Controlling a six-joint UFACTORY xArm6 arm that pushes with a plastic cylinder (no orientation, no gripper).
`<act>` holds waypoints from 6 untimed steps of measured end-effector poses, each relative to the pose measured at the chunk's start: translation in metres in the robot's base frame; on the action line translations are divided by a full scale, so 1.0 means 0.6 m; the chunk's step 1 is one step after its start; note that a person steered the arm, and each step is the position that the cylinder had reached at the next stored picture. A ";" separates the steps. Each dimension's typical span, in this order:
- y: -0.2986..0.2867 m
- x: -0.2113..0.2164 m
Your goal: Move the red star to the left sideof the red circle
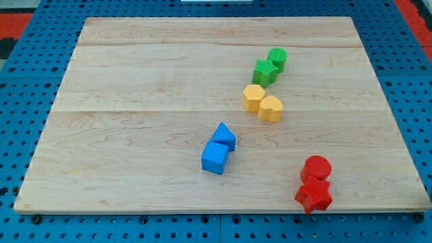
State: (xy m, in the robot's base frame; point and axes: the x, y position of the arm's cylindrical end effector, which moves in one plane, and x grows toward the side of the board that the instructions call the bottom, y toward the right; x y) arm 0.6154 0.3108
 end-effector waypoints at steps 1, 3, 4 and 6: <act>-0.013 0.004; -0.073 0.005; -0.134 0.005; -0.274 0.004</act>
